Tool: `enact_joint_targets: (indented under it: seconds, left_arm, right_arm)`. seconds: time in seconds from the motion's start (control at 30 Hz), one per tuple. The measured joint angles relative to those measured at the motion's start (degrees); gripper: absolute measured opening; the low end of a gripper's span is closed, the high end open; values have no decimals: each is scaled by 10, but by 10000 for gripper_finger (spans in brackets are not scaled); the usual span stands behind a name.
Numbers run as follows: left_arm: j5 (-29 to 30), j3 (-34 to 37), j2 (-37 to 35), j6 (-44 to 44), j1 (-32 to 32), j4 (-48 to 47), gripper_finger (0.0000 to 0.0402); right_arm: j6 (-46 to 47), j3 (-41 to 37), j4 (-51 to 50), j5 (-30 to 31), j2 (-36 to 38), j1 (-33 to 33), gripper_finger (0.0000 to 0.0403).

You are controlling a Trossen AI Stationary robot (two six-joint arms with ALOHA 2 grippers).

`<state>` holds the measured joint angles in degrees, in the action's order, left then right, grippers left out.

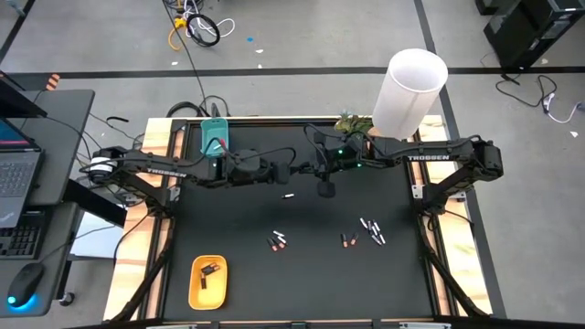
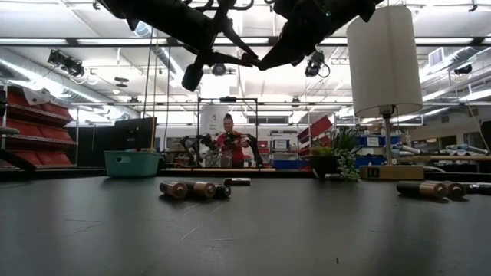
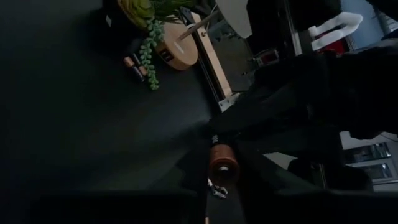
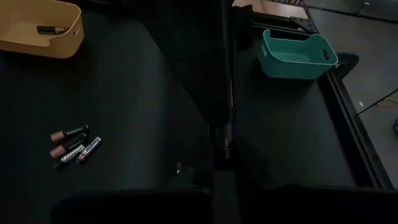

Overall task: Sort batteries
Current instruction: Put the black battery into the yellow bin

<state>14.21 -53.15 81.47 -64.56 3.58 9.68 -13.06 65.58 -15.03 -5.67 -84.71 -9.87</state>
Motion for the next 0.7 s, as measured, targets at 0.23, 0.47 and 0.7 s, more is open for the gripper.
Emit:
enact_joint_targets:
  seconds: [0.23, 0.47, 0.7]
  left_arm:
    - [4, 2, 0, 14, 0, -5, 65]
    - [2, 1, 0, 18, 0, -5, 65]
    - [-61, 0, -45, 10, -21, -65, 65]
  right_arm:
    - [4, 0, 6, -10, 0, -1, 4]
    - [22, 0, 7, -16, 3, -4, 37]
    - [49, 0, -33, -18, 42, -38, 77]
